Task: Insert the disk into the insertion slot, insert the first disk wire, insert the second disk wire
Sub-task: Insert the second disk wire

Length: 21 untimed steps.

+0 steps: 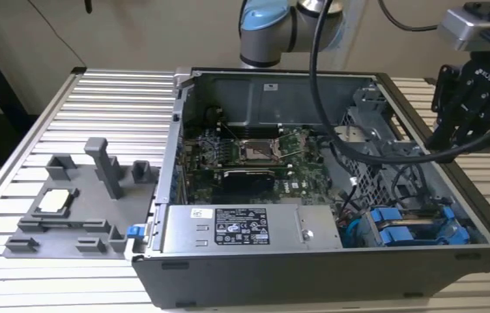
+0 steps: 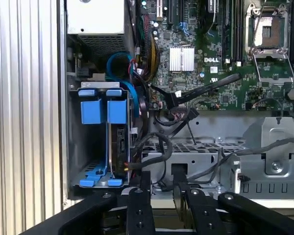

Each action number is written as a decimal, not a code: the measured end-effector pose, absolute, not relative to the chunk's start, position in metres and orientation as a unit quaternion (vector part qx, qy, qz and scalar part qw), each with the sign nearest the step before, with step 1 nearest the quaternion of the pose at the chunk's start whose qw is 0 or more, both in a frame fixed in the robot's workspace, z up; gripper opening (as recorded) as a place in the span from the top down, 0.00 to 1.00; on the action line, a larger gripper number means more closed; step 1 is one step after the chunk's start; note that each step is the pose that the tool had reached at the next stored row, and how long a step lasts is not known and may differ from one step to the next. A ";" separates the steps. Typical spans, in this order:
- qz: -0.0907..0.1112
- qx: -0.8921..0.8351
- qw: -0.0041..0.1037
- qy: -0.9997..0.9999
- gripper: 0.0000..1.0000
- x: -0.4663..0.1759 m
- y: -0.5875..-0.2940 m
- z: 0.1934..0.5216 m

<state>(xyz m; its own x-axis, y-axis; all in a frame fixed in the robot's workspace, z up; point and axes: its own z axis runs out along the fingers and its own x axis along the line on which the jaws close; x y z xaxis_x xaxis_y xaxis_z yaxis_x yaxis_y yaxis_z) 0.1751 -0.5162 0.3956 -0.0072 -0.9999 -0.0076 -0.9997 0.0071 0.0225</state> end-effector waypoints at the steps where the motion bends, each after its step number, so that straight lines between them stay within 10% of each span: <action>1: -0.011 0.704 0.005 -0.710 0.67 0.175 -0.514 0.395; 21: -0.009 0.707 0.004 -0.707 0.67 0.097 -0.516 0.394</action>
<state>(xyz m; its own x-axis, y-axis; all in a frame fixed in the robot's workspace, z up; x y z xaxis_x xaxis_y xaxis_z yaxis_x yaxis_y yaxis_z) 0.0966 -0.5155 0.3936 -0.0010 -1.0000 -0.0072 -0.9998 0.0009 0.0188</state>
